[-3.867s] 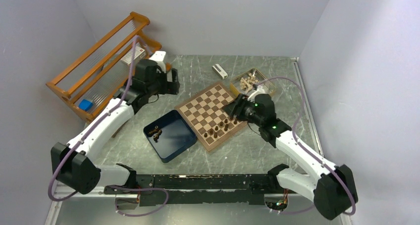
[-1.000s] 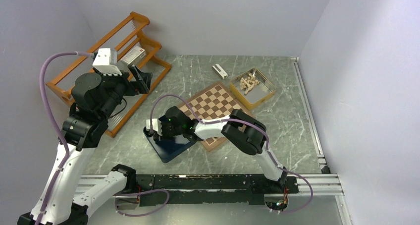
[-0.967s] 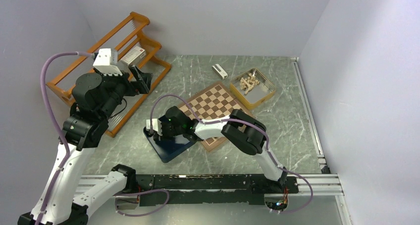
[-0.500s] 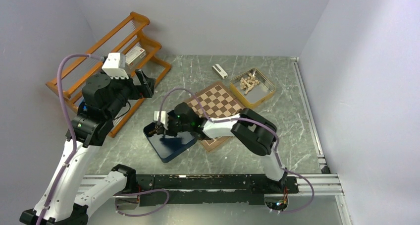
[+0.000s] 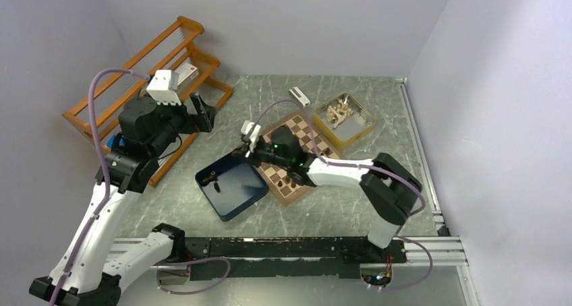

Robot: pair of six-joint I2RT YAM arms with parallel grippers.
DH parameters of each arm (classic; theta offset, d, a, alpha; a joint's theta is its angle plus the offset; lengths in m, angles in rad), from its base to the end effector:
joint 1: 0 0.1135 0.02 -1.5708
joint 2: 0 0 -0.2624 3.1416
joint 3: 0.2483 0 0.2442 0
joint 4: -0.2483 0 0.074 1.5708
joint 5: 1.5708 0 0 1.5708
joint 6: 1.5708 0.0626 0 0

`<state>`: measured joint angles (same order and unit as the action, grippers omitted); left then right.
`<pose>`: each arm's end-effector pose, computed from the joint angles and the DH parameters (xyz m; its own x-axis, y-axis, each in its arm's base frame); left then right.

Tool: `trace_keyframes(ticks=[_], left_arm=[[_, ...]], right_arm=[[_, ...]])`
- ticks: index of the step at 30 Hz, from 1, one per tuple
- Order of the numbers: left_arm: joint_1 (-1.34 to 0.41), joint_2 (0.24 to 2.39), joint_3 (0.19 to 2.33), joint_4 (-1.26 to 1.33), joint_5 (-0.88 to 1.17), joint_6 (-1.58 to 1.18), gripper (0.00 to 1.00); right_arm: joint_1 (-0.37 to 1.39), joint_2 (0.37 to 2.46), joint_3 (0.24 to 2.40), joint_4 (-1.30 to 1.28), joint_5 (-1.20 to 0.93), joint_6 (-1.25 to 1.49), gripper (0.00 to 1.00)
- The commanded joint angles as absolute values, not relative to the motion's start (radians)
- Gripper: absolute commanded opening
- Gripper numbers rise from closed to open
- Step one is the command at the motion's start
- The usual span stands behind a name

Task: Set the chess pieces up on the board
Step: Pick up the chess piece from the storage box, then place the chess piece on the chessboard.

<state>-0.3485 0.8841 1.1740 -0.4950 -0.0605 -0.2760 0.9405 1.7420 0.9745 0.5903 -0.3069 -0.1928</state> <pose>0.1864 -0.0637 0.4138 -0.2619 -0.1942 -0.9453 0.2223 0.9411 -0.2549 0.2254 0.3410 0.2273 0.0792 -0.2014 -0.9763 -0.9478 0.2884 -0.1363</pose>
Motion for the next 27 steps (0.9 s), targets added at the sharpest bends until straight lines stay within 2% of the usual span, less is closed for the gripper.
trace_keyframes(ticks=[1, 13, 20, 27], left_arm=[[-0.345, 0.885, 1.152, -0.441, 0.001, -0.261, 1.00], [-0.345, 0.983, 0.987, -0.339, 0.194, -0.258, 1.00], [-0.347, 1.038, 0.865, -0.265, 0.234, -0.225, 1.00], [-0.347, 1.054, 0.810, -0.258, 0.215, -0.166, 1.00]], right_arm=[[0.916, 1.595, 0.893, 0.553, -0.140, -0.113, 0.00], [0.833, 1.191, 0.685, 0.285, 0.262, -0.017, 0.00], [0.790, 1.067, 0.599, 0.176, 0.495, 0.049, 0.00], [0.695, 1.034, 0.516, 0.176, 0.580, 0.116, 0.01]])
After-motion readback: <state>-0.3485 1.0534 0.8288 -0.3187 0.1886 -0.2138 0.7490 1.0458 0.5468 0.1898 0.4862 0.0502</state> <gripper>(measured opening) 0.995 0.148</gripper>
